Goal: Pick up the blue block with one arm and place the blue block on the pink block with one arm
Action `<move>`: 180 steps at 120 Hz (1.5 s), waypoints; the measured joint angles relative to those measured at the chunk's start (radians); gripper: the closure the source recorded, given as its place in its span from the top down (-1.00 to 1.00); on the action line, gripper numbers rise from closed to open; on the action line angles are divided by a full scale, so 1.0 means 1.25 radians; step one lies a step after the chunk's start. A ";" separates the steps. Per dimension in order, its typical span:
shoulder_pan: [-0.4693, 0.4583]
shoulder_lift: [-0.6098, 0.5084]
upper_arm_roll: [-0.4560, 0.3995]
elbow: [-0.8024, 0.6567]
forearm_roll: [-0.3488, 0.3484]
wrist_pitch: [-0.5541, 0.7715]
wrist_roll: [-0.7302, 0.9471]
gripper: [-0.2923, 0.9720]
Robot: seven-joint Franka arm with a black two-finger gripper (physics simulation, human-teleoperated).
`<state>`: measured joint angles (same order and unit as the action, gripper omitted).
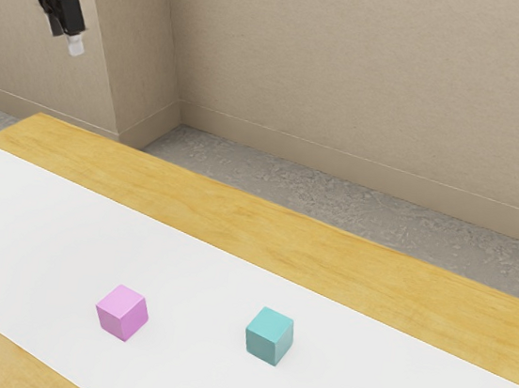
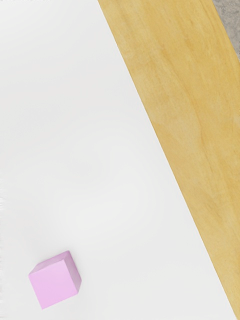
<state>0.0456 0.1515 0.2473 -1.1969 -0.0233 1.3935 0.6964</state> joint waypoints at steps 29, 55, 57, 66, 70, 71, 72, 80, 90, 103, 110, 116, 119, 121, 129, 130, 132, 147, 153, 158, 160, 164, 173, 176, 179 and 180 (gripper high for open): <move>0.007 -0.070 -0.071 0.154 0.048 -0.026 0.095 0.53; -0.086 -0.150 -0.206 0.206 0.130 -0.105 0.156 0.53; -0.095 -0.149 -0.207 0.206 0.132 -0.107 0.160 0.53; -0.110 -0.136 -0.207 0.202 0.140 -0.113 0.177 0.53; -0.111 -0.132 -0.206 0.201 0.142 -0.112 0.184 0.53; -0.111 -0.131 -0.206 0.200 0.143 -0.112 0.186 0.53; -0.111 -0.129 -0.206 0.200 0.143 -0.112 0.188 0.53; -0.107 -0.126 -0.207 0.185 0.145 -0.110 0.200 0.53; -0.092 -0.123 -0.216 0.147 0.143 -0.109 0.215 0.53; 0.002 -0.257 -0.294 -0.059 0.137 -0.090 0.235 0.53; 0.003 -0.385 -0.316 -0.253 0.112 -0.069 0.244 0.53; 0.003 -0.470 -0.335 -0.388 0.086 -0.061 0.250 0.53; 0.002 -0.500 -0.339 -0.442 0.071 -0.058 0.252 0.54; 0.002 -0.513 -0.341 -0.470 0.062 -0.056 0.253 0.54; 0.001 -0.539 -0.343 -0.578 0.023 -0.009 0.274 0.54; 0.000 -0.540 -0.343 -0.588 0.019 -0.001 0.278 0.54; 0.000 -0.541 -0.343 -0.605 0.011 0.012 0.286 0.54; 0.000 -0.480 -0.348 -0.680 -0.012 0.120 0.374 0.54; 0.000 -0.428 -0.368 -0.698 -0.012 0.153 0.420 0.54; -0.001 -0.389 -0.389 -0.719 -0.012 0.177 0.455 0.54; -0.001 -0.375 -0.397 -0.724 -0.012 0.188 0.470 0.54; -0.002 -0.344 -0.411 -0.730 -0.013 0.215 0.504 0.54; -0.002 -0.294 -0.450 -0.736 -0.014 0.269 0.584 0.54; -0.004 -0.278 -0.460 -0.738 -0.014 0.281 0.608 0.54; -0.002 -0.262 -0.471 -0.738 -0.015 0.292 0.632 0.54; -0.002 -0.257 -0.476 -0.738 -0.015 0.296 0.640 0.54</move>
<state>0.0427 -0.1697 -0.3472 -2.1193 -0.0415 1.7640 1.4962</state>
